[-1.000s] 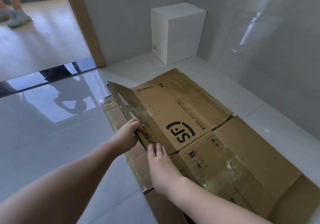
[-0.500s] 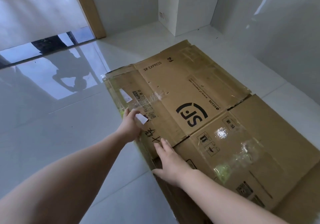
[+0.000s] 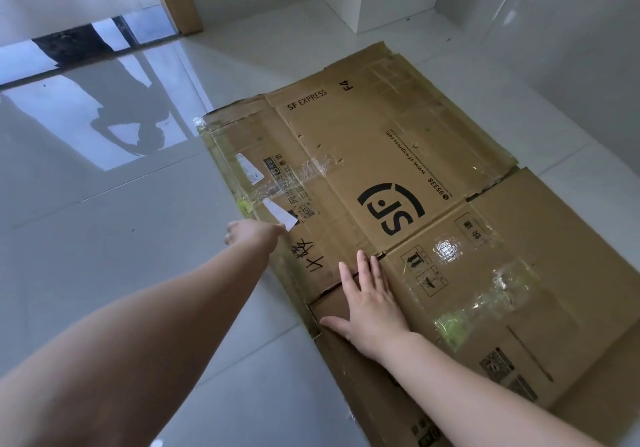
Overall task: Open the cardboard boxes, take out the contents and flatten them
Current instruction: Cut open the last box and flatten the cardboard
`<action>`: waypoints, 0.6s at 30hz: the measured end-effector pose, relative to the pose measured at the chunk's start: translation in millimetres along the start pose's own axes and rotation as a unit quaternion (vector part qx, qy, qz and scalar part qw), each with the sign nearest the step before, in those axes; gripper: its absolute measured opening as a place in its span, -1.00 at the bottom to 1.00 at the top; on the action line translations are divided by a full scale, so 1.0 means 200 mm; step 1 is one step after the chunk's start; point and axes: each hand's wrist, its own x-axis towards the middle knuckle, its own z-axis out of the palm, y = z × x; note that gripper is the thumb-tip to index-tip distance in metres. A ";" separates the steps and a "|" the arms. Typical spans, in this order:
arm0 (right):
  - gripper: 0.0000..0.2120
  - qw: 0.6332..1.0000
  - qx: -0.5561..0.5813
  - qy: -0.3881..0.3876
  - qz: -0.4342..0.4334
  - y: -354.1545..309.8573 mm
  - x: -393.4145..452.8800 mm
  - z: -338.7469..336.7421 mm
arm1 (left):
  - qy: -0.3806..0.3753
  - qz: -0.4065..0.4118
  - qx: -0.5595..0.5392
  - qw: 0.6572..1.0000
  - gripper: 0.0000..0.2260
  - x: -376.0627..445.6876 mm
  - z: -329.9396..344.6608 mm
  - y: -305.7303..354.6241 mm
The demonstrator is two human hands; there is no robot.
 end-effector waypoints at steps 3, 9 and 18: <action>0.00 0.999 -0.029 -0.016 -0.002 -0.02 -0.01 0.01 | -0.035 -0.009 -0.018 0.999 -0.26 0.00 0.01 -0.01; 0.15 0.998 -0.053 -0.040 -0.003 -0.03 -0.01 0.03 | -0.083 0.005 -0.084 0.993 -0.59 -0.01 0.00 -0.02; 0.18 0.998 -0.056 -0.025 0.018 -0.08 -0.03 0.03 | -0.104 -0.004 -0.100 0.990 -0.50 0.00 -0.01 -0.01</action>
